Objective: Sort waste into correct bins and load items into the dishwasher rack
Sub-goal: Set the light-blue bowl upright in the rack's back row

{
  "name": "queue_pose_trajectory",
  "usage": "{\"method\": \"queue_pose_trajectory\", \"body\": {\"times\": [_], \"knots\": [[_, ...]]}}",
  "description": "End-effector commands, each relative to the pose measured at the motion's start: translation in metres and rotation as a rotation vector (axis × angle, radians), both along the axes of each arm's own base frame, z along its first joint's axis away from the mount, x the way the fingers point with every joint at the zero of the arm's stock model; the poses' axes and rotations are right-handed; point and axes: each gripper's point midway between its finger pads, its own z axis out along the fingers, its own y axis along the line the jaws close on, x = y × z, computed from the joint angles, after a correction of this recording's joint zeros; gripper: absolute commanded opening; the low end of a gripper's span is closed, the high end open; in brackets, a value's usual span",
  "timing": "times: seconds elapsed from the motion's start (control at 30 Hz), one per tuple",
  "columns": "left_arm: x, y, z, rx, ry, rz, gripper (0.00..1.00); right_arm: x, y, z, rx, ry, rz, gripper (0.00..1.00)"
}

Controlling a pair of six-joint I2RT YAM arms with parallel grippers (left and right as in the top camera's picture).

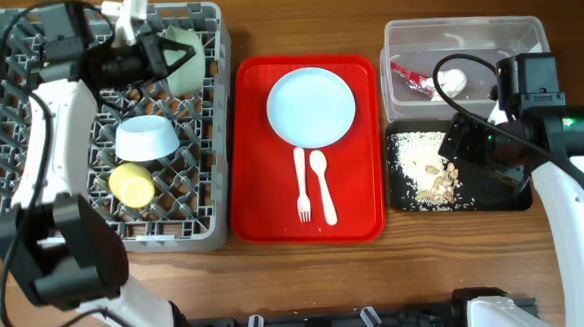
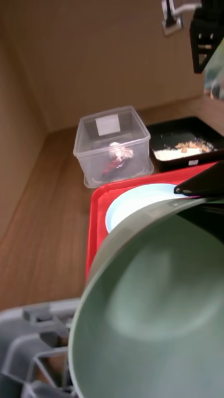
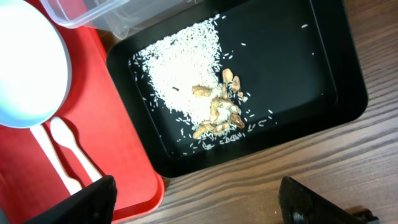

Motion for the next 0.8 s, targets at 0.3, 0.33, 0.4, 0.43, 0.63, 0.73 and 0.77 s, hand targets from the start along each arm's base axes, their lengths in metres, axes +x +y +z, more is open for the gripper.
{"method": "queue_pose_trajectory", "body": {"times": [0.3,0.33,0.4,0.43,0.63,0.73,0.77], "knots": [[0.016,0.045,-0.054,-0.192,0.107,0.032,0.23,0.002,0.000,0.009,0.001,-0.031,0.006,0.84],[0.017,0.053,-0.057,-0.177,0.110,0.055,0.25,0.002,0.000,0.009,0.001,-0.031,0.005,0.84],[0.018,0.063,-0.060,-0.163,0.112,0.083,0.29,0.002,0.000,0.008,0.001,-0.029,0.005,0.84],[0.018,0.073,-0.065,-0.139,0.125,0.113,0.31,0.002,0.000,0.008,0.001,-0.028,0.005,0.84],[0.009,0.107,-0.090,-0.042,0.239,0.235,0.68,0.002,0.000,0.008,0.001,-0.027,0.006,0.84],[0.006,0.114,-0.087,-0.045,0.241,0.253,0.86,0.002,0.000,0.008,0.001,-0.027,0.005,0.84],[0.006,0.117,-0.084,-0.044,0.235,0.259,0.93,0.002,0.000,0.008,0.001,-0.027,0.006,0.84]]}}
